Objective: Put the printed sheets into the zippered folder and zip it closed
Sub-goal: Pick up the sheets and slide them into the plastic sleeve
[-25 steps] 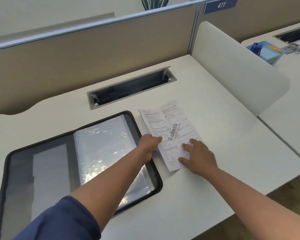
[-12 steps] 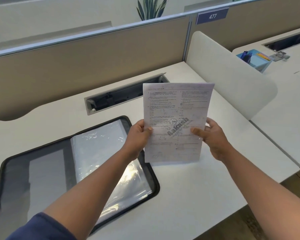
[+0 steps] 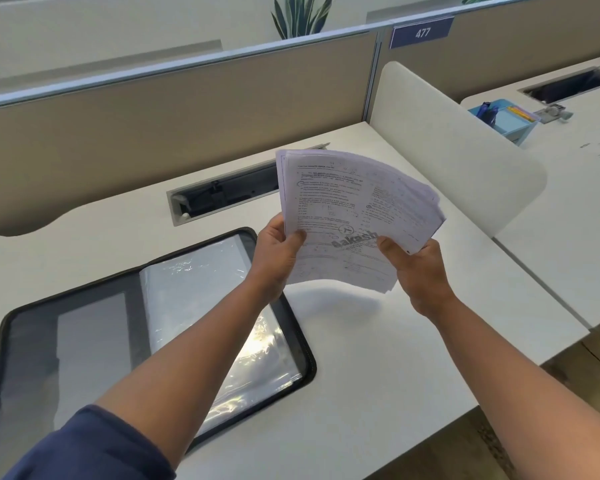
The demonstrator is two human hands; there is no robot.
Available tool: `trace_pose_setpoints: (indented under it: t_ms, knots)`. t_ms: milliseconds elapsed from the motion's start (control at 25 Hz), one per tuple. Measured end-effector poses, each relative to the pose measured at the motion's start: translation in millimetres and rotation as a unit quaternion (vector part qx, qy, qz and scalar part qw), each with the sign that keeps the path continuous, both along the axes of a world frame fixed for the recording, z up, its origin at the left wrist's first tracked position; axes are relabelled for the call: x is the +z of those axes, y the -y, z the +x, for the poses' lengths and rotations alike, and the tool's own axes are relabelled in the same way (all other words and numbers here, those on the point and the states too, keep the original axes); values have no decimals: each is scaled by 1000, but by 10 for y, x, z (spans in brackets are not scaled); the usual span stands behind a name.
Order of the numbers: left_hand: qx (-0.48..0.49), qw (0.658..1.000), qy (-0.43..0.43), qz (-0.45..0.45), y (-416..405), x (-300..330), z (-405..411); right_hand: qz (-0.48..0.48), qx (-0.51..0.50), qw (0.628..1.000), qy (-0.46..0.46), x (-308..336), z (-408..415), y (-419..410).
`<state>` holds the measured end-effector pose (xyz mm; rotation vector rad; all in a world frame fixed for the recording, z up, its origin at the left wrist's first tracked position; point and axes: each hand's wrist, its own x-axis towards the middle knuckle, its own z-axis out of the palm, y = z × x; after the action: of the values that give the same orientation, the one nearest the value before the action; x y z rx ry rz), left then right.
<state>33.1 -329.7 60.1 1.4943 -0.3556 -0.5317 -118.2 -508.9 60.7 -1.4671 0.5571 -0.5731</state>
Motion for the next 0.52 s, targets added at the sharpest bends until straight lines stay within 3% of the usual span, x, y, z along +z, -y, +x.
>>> trace_pose_setpoints:
  t_ms: [160,520]
  knots:
    - [11,1000,-4,10,-9,-54,-34,3,13,999,-38,-81,-64,-101]
    - [13,999,10,35,28,-18,-84,24,12,999,-21,-124,-81,-171]
